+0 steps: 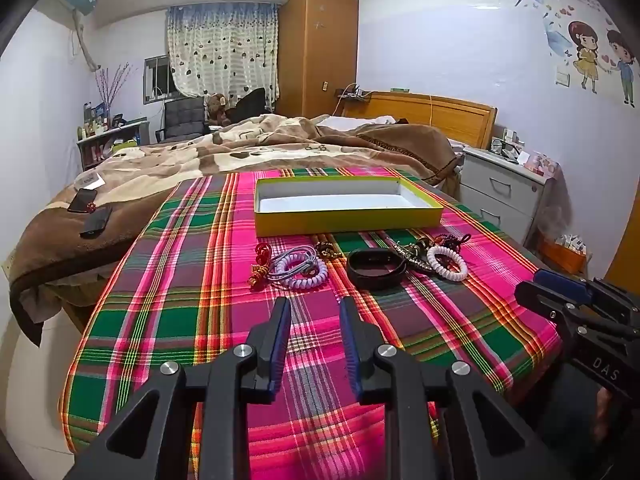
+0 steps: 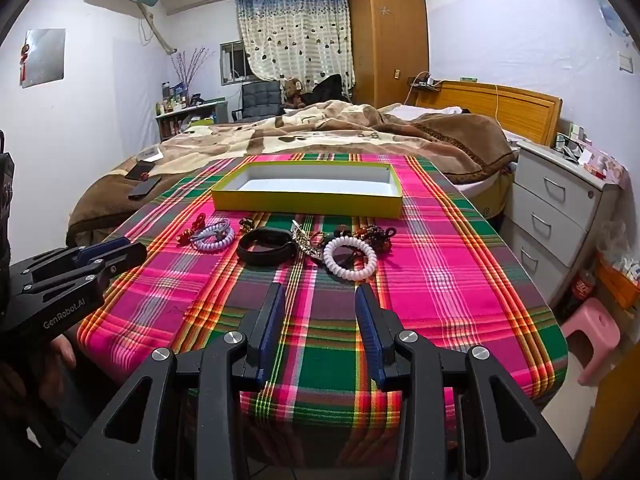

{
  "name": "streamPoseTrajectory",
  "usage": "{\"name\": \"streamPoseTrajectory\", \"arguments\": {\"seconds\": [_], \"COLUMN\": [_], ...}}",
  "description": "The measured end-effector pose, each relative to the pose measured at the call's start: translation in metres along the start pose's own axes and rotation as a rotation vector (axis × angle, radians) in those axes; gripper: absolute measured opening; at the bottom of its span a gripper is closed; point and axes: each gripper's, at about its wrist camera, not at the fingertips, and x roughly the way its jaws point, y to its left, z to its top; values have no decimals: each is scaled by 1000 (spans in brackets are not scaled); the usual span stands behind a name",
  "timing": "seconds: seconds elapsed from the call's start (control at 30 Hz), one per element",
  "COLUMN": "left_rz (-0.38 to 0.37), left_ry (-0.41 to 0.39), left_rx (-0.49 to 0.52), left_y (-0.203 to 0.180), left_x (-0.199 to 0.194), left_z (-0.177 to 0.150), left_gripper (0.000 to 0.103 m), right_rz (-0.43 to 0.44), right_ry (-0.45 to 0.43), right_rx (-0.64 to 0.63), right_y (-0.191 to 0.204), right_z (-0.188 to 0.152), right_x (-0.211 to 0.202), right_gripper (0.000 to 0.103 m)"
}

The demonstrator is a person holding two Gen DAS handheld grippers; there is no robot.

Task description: Organize jewelry

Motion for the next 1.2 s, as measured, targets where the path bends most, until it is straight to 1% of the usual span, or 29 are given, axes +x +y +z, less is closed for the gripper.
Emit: {"name": "streamPoseTrajectory", "arguments": {"seconds": [0.53,0.87,1.0,1.2], "left_rz": [-5,-20,-9,-17], "left_ry": [-6,-35,-12,-16], "left_rx": [9,-16,-11,-20], "left_y": [3,3,1,3], "left_x": [-1,-6,-1,-1], "left_z": [4,0,0,-1], "left_gripper": [25,25,25,25], "right_rz": [-1,-1,0,-1], "right_ry": [-1,-1,2,2], "right_rx": [-1,-1,-2,-2], "right_y": [0,1,1,1], "right_z": [0,0,0,0], "right_x": [0,0,0,0], "right_gripper": [37,37,37,37]}}
